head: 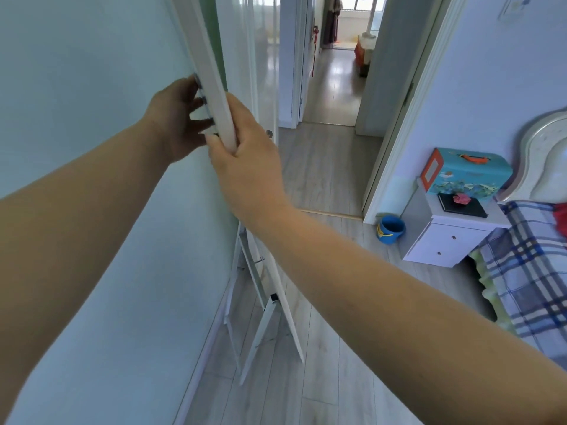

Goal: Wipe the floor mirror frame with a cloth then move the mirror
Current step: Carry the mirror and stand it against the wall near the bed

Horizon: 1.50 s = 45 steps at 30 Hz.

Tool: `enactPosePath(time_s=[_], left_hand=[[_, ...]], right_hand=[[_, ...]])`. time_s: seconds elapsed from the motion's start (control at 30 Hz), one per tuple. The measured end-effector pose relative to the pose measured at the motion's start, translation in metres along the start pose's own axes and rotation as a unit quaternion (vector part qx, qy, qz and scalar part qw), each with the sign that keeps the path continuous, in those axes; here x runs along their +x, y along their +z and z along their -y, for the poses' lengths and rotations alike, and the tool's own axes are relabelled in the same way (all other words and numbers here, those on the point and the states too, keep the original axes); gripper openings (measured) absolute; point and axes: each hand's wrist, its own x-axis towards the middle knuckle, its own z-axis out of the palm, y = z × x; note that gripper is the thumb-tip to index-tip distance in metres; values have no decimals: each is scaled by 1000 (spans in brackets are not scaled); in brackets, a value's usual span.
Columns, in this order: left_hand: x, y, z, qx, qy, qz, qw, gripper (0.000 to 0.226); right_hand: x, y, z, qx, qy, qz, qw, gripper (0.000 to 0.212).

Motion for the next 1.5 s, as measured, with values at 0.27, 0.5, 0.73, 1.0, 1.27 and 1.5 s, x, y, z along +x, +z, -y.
enactPosePath(time_s=[0.27,0.5,0.73,1.0,1.27,1.5], left_hand=[[-39,-9,-14,109,37,25,993,31],[-86,-7,-31,78,105,45,990,40],[-120,13,-20,253,245,59,934,104],[-119,29,-19,356,267,-2,896,98],[-100,0,-31,381,263,24,886,98],[-79,-22,-46,372,249,61,892,97]], right_hand=[[-1,4,-1,2,16,-4,1000,49],[-8,1,0,-7,62,22,998,51],[-36,-15,-13,-101,146,102,979,47],[-37,-7,-18,-255,177,166,936,49],[-27,26,-17,-296,158,128,933,46],[-12,59,-9,-316,170,77,930,34]])
